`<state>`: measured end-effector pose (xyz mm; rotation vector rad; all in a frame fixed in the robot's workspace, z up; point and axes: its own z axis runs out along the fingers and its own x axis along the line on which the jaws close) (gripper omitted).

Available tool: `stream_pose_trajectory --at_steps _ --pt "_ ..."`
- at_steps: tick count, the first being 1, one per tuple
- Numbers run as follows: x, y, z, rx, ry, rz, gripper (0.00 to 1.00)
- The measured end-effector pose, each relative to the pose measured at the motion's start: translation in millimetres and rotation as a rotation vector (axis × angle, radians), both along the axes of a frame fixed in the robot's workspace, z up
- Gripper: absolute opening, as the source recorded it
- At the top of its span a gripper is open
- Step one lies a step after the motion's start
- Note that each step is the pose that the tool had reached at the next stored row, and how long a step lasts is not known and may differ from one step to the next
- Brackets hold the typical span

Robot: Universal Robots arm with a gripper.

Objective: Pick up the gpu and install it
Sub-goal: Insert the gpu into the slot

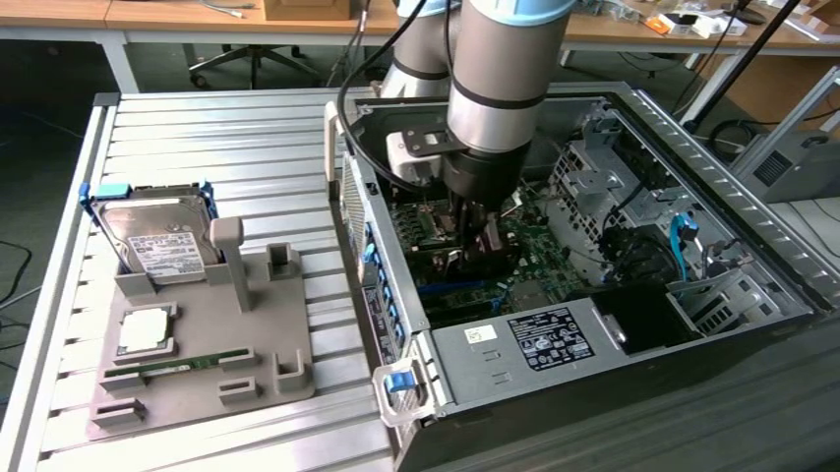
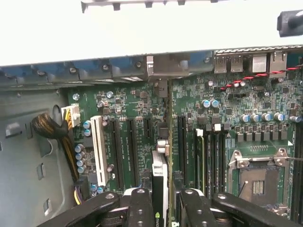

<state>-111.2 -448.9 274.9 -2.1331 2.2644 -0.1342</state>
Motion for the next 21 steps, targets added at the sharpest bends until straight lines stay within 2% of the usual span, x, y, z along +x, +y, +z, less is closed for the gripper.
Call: stream_pose_trajectory --at_steps 3,8,15,21 --pt "-0.2 -2.2 0.0 -0.0001 0.0 0.0 0.27" --pt "0.0 -2.8 -0.5 0.0006 0.0001 0.0 0.27" --pt "0.4 -2.7 -6.0 0.017 0.0004 0.0 0.27" --pt "0.4 -2.7 -7.1 0.0206 0.0004 0.0 0.27"
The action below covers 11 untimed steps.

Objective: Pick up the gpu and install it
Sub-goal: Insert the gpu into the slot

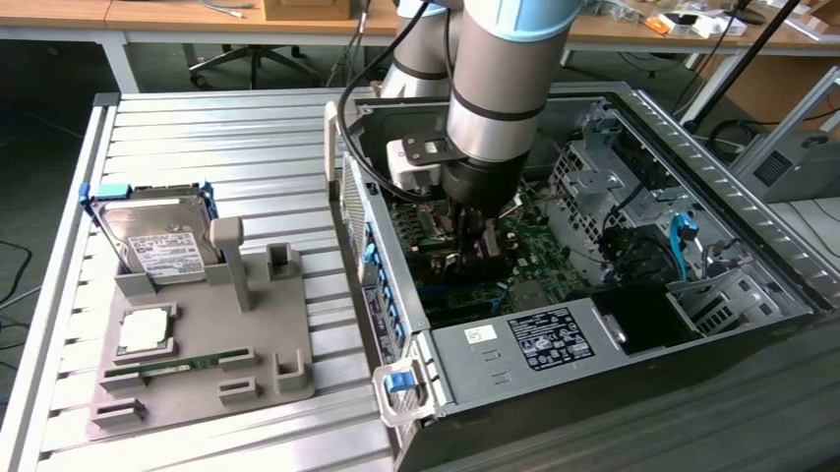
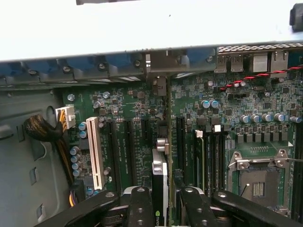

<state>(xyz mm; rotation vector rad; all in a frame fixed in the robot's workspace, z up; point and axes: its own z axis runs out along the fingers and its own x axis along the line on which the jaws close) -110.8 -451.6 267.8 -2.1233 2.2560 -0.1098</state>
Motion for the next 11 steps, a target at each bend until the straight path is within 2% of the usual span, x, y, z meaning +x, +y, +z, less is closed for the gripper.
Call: stream_pose_trajectory --at_steps 11 --pt "0.0 0.6 -0.1 -0.001 -0.0001 0.0 0.27"
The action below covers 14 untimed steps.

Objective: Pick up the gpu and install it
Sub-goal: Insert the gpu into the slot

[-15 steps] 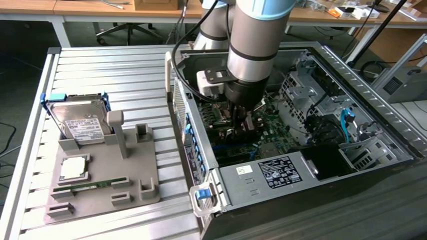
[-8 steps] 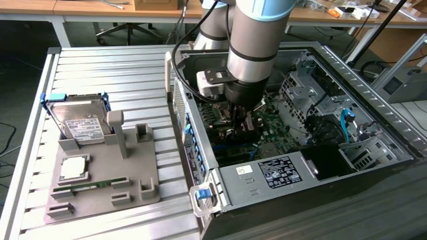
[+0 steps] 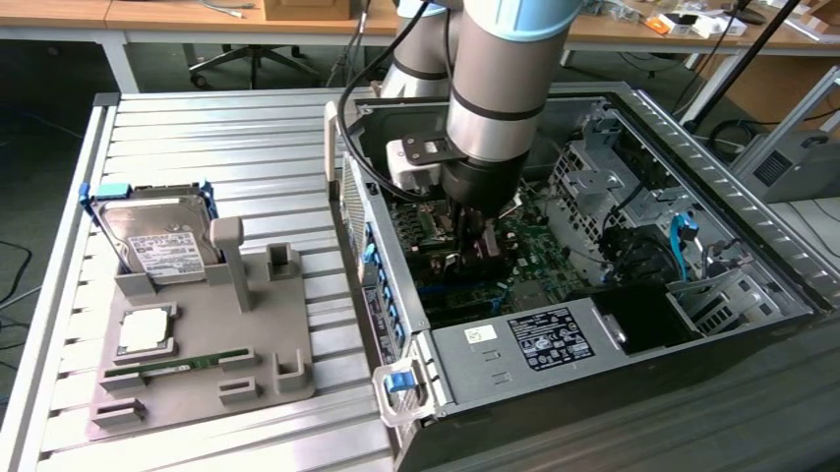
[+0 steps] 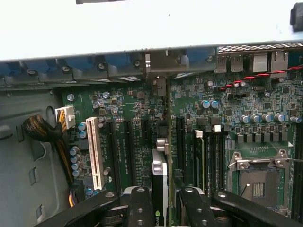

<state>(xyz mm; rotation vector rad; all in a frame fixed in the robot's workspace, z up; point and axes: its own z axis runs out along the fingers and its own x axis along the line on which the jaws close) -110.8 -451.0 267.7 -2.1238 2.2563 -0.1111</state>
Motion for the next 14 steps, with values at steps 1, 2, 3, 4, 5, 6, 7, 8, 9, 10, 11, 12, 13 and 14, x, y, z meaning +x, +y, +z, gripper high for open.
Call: stream_pose_trajectory --at_steps 1,2,3,4,5,6,7,8,9,10,11,12,13,14 --pt "0.0 0.2 0.0 -0.0018 0.0 0.0 0.27" --pt "-0.1 0.6 0.1 -0.0072 0.0001 0.0 0.27" --pt "0.0 1.1 0.0 -0.0091 0.0 0.0 0.27" --pt "0.0 1.3 0.0 -0.0101 0.0 0.0 0.27" --pt "0.0 1.5 0.5 -0.0124 0.0 0.001 0.27" --pt "0.0 1.4 1.3 -0.0139 0.0 0.001 0.27" --pt "0.0 1.6 1.5 -0.0144 0.0 0.001 0.27" --pt "0.0 1.7 1.6 -0.0144 -0.0001 0.001 0.27" --pt "0.0 1.7 1.6 -0.0144 -0.0001 0.001 0.27" --pt "0.0 1.7 1.7 -0.0147 0.0 0.001 0.27" --pt "0.0 2.0 1.8 -0.0149 0.0001 0.003 0.27" --pt "-0.1 2.5 1.8 -0.0159 0.0 0.004 0.27" --pt "-0.1 3.3 1.8 -0.018 0.0 0.007 0.27" --pt "0.0 4.1 1.7 -0.0199 -0.0001 0.01 0.27"
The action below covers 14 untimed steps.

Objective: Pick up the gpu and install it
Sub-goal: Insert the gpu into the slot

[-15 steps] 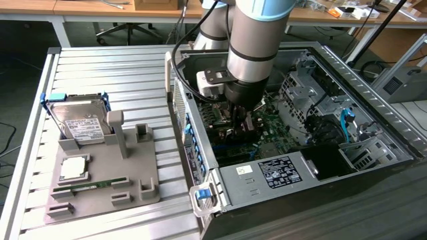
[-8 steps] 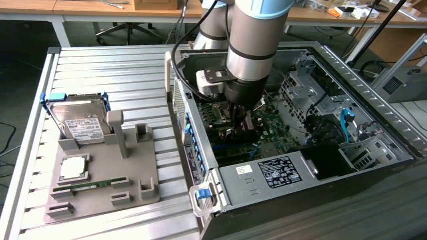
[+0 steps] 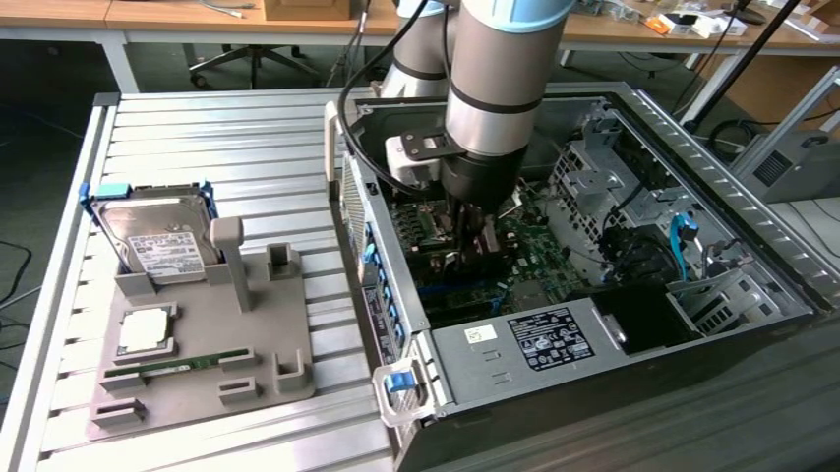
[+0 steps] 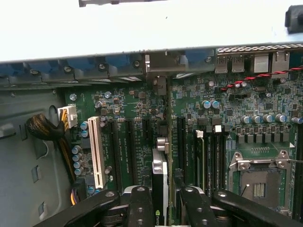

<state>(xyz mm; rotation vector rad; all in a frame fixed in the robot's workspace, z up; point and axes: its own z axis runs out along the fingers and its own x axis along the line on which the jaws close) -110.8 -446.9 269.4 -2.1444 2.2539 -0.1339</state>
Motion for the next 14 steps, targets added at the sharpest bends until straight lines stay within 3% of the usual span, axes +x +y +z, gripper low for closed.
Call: stream_pose_trajectory --at_steps 3,10,14 --pt "0.2 3.0 0.0 -0.0072 0.0001 0.01 0.27" --pt "0.1 4.0 -1.8 -0.0086 0.0001 0.02 0.27" --pt "0.1 5.1 -4.1 -0.0121 0.0001 0.026 0.27"
